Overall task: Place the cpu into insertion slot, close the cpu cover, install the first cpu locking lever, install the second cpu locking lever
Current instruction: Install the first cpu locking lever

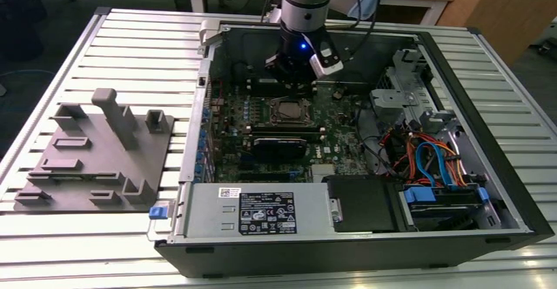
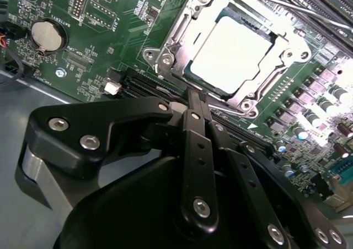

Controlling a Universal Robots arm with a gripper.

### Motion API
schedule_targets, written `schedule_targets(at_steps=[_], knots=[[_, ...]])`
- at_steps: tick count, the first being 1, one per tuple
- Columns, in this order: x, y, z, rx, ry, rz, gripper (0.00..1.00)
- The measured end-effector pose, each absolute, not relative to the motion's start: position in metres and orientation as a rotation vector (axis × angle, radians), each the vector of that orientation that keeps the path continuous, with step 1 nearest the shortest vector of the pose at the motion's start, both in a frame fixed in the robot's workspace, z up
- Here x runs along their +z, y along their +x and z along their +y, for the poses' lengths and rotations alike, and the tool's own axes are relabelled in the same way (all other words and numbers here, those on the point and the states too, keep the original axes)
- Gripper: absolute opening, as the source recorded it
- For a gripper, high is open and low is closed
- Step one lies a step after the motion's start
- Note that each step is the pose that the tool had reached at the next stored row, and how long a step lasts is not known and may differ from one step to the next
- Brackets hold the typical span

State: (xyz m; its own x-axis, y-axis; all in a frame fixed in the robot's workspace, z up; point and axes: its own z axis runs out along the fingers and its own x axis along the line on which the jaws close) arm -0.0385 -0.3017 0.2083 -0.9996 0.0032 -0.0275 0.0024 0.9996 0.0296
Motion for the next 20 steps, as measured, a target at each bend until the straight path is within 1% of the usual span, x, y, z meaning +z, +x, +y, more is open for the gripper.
schedule_targets(at_steps=[20], knots=[[0.2077,-0.0326,-0.2976,0.046,0.005,3.114,0.1]])
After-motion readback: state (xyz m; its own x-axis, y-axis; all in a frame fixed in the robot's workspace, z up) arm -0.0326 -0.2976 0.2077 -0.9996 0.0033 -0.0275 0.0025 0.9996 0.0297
